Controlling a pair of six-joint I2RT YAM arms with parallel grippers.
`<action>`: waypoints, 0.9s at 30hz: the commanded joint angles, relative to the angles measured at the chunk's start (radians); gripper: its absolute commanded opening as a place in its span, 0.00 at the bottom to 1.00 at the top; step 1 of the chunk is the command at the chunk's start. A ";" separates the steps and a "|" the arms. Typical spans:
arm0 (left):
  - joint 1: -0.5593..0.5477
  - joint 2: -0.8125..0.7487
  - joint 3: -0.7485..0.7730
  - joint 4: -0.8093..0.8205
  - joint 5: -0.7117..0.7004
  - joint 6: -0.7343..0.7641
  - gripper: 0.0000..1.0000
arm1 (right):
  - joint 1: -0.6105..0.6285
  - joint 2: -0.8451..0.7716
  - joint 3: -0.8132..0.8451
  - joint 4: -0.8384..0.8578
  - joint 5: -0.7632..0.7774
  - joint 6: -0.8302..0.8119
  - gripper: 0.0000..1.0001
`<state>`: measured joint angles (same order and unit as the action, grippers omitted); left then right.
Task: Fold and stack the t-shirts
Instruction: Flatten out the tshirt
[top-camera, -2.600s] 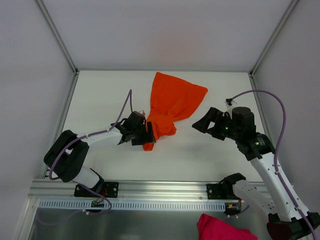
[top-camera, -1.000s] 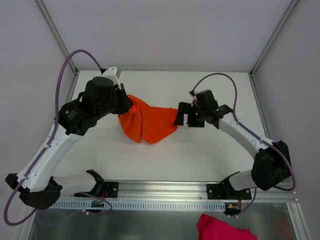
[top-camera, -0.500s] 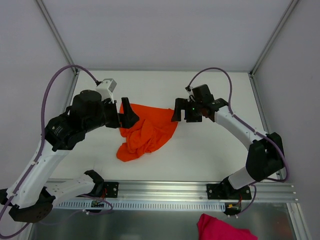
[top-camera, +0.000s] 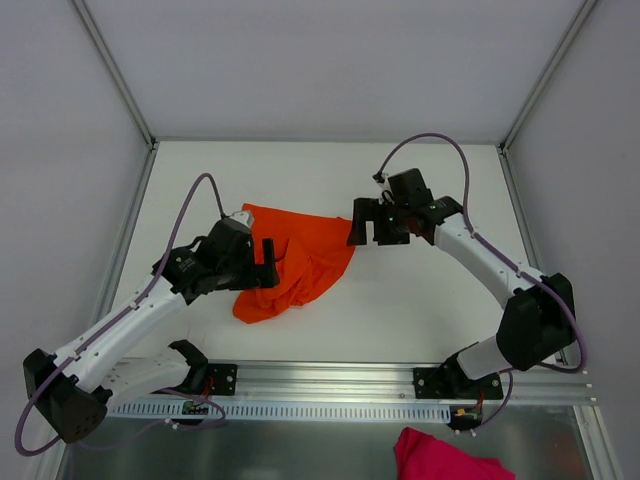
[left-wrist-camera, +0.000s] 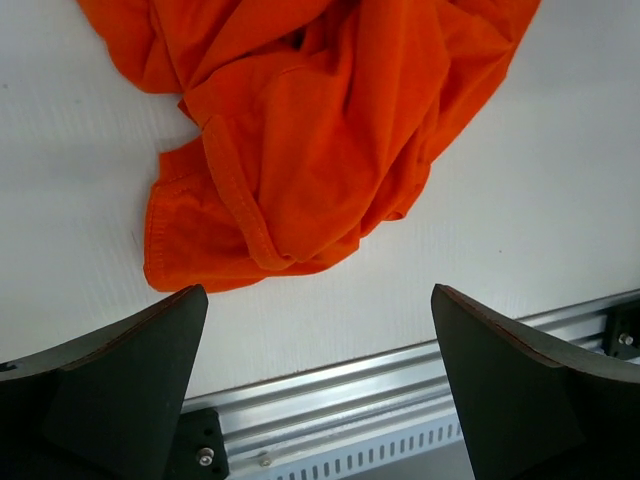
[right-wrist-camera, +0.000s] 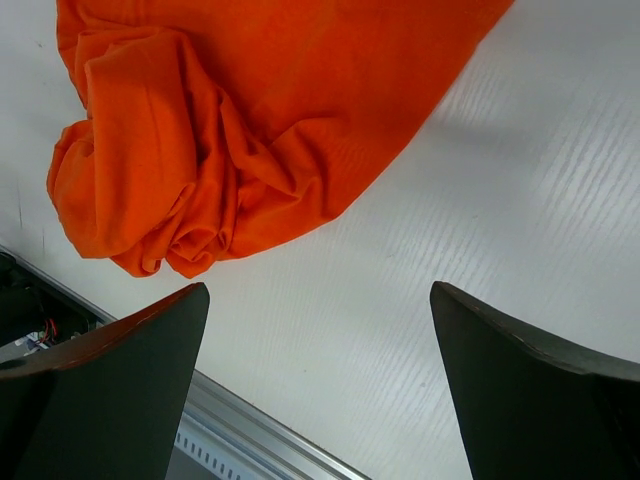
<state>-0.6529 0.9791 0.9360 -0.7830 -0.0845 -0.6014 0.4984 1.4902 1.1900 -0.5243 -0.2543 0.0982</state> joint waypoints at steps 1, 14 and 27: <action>0.002 0.004 -0.077 0.125 -0.046 -0.054 0.97 | 0.003 -0.073 0.014 -0.026 0.021 -0.029 1.00; 0.004 0.102 -0.243 0.310 -0.070 -0.060 0.88 | 0.000 -0.145 -0.006 -0.078 0.064 -0.054 1.00; 0.004 0.132 -0.214 0.297 -0.086 -0.055 0.02 | -0.004 -0.159 -0.053 -0.052 0.050 -0.037 1.00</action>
<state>-0.6529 1.1107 0.6815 -0.4770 -0.1402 -0.6506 0.4969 1.3602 1.1503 -0.5945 -0.1989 0.0624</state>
